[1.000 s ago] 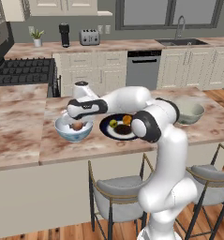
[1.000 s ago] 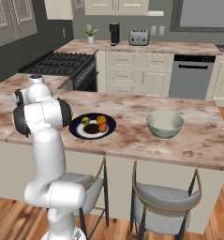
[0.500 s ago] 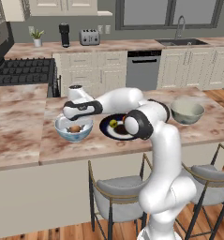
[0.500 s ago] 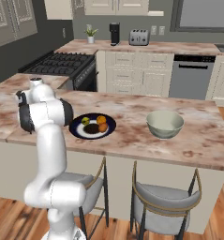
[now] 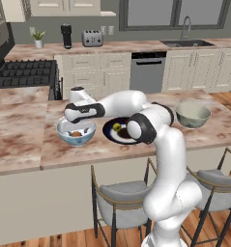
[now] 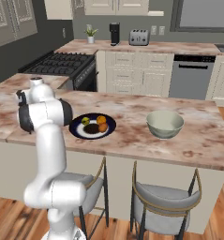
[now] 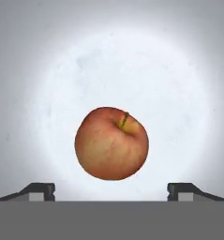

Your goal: Take the fruits from the plate on the dining counter and place two fruits in each bowl.

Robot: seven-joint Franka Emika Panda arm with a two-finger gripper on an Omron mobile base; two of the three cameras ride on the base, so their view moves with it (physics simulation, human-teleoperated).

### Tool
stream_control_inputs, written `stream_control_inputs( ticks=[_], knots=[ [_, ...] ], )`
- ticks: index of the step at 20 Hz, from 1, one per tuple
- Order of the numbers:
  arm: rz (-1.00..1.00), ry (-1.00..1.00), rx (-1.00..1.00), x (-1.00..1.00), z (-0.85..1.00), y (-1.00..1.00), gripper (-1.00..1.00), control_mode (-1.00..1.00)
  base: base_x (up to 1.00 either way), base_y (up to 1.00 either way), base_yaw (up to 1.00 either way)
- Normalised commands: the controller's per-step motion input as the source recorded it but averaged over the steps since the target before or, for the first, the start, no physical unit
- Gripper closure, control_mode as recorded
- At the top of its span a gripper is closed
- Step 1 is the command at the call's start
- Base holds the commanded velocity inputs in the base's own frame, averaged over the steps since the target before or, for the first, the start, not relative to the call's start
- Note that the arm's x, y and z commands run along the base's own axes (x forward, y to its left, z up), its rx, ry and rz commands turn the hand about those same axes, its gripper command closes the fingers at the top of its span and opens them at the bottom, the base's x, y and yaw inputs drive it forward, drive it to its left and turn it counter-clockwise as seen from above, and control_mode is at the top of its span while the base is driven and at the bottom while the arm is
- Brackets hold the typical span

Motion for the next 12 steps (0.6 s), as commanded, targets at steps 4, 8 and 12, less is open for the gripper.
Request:
stream_control_inputs(
  ticks=[4, 8, 12],
  knots=[
    [0.0, 0.0, 0.0, -0.16, 0.29, -0.22, -1.0, -1.0, 0.0, 0.0, 0.0],
    [0.0, 0.0, -0.02, -0.72, 0.47, -0.56, -1.0, -1.0, 0.0, 0.0, 0.0],
    [0.0, 0.0, -0.06, -0.64, 0.51, -0.59, -1.0, -1.0, 0.0, 0.0, 0.0]
  ],
)
